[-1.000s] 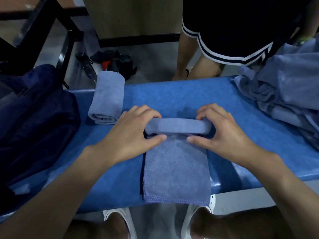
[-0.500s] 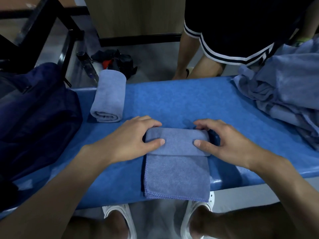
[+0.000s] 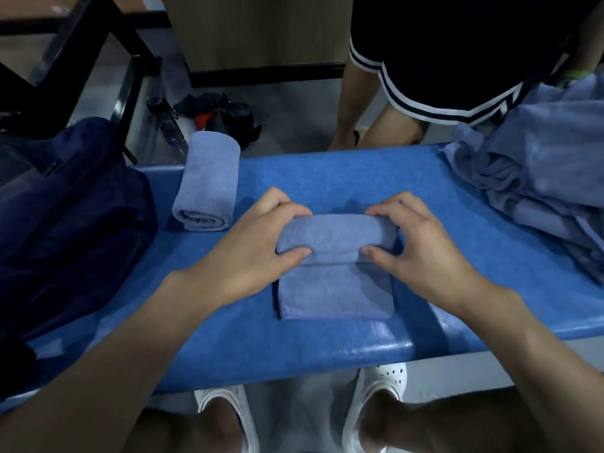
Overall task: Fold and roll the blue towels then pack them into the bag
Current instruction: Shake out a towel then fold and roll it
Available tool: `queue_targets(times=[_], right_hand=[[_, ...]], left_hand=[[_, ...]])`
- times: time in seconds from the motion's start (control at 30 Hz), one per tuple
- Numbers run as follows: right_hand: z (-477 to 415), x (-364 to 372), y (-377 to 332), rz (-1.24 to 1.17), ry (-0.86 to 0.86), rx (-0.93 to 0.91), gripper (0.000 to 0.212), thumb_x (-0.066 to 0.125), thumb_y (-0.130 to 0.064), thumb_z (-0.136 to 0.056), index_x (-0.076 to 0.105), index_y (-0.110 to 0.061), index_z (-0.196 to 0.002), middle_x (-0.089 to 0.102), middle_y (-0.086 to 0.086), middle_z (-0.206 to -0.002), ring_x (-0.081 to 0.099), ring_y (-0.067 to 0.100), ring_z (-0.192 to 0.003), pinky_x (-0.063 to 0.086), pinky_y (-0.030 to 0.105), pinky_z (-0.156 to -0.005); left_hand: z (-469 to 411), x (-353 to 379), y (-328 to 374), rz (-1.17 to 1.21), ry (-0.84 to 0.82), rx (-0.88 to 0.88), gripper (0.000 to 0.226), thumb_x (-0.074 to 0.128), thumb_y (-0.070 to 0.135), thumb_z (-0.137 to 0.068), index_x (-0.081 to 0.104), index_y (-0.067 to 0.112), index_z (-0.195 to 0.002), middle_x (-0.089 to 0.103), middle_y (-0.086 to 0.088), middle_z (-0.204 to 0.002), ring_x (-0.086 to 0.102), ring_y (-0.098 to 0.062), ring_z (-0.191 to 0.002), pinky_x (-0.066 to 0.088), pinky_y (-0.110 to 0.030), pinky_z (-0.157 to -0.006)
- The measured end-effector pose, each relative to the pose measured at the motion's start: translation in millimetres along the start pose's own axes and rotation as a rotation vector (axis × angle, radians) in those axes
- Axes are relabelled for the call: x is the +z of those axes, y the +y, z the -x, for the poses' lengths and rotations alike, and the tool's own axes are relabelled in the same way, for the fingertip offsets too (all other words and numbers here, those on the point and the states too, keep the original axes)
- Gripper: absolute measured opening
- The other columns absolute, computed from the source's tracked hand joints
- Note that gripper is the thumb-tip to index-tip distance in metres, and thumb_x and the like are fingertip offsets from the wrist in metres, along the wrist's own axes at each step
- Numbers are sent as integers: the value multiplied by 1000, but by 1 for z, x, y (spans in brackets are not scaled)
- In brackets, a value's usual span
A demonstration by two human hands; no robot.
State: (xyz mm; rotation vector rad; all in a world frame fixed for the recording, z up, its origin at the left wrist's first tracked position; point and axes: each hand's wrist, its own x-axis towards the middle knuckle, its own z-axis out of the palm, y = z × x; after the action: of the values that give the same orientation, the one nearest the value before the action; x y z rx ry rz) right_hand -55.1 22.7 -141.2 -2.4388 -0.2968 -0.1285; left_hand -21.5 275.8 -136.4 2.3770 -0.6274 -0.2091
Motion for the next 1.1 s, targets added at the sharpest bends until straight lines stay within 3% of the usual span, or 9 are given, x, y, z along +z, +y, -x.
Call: queue_targets(times=[0.17,0.3,0.4,0.5,0.57,0.63,0.8,0.93,1.1], right_hand=[[3,-1,-2,4,-48,-48,41,76,-31,-72,46,-31,-100,46,-10,-113,49,18,-110,43,46,-94],[13,-4,-7,-167,-160,-8,39,72,-56,-64,47,-31,-81,56,-11,-107,53,15,-108,43,35,-92],[19,-4,-9,-294,-165,-3,37,70,-54,-71,50,-23,-66,59,-10,-102,58,15,-104,45,29,-86],[20,-5,-7,-296,-194,-18,25,74,-44,-75,59,-25,-83,58,-7,-105,57,16,-105,44,26,-87],[21,-10,-7,-284,-282,0,41,80,-36,-76,61,-29,-111,56,-11,-116,54,10,-113,41,17,-92],[24,-14,-8,-289,-393,55,57,82,-30,-76,55,-34,-126,54,-19,-122,50,3,-118,40,14,-95],[26,-11,-12,-235,-439,67,58,84,-29,-73,57,-42,-123,57,-19,-119,53,4,-114,44,18,-92],[26,-4,-16,-215,-343,87,56,85,-25,-72,59,-39,-119,59,-16,-113,55,6,-109,44,22,-91],[22,4,-24,-242,-259,128,52,85,-25,-72,60,-38,-115,58,-22,-114,54,-2,-109,43,17,-91]], left_hand=[[2,-1,6,-86,10,140,34,73,20,-83,54,26,-110,40,19,-124,51,-10,-110,43,-30,-94],[12,-3,11,13,-154,98,34,82,28,-76,53,30,-94,41,24,-131,45,4,-120,32,-10,-98],[17,0,15,132,-204,78,24,79,34,-81,56,26,-84,51,20,-128,43,9,-126,30,-7,-97],[17,2,15,166,-191,108,19,76,31,-85,59,23,-84,59,12,-118,52,-1,-119,38,-17,-97],[16,2,13,129,-210,125,26,78,35,-83,62,31,-103,58,14,-119,53,-5,-118,40,-22,-99],[16,3,9,67,-273,105,52,76,49,-80,55,43,-127,54,23,-124,51,-2,-121,41,-25,-102],[17,6,5,-32,-314,75,62,63,68,-75,47,53,-133,53,29,-119,50,-2,-118,44,-34,-101],[16,-11,4,-23,-49,92,46,50,58,-87,67,30,-118,60,19,-116,53,-5,-114,43,-36,-100],[9,-49,-30,-285,390,27,40,46,30,-91,67,14,-121,55,-8,-136,48,-27,-129,38,-52,-108]])
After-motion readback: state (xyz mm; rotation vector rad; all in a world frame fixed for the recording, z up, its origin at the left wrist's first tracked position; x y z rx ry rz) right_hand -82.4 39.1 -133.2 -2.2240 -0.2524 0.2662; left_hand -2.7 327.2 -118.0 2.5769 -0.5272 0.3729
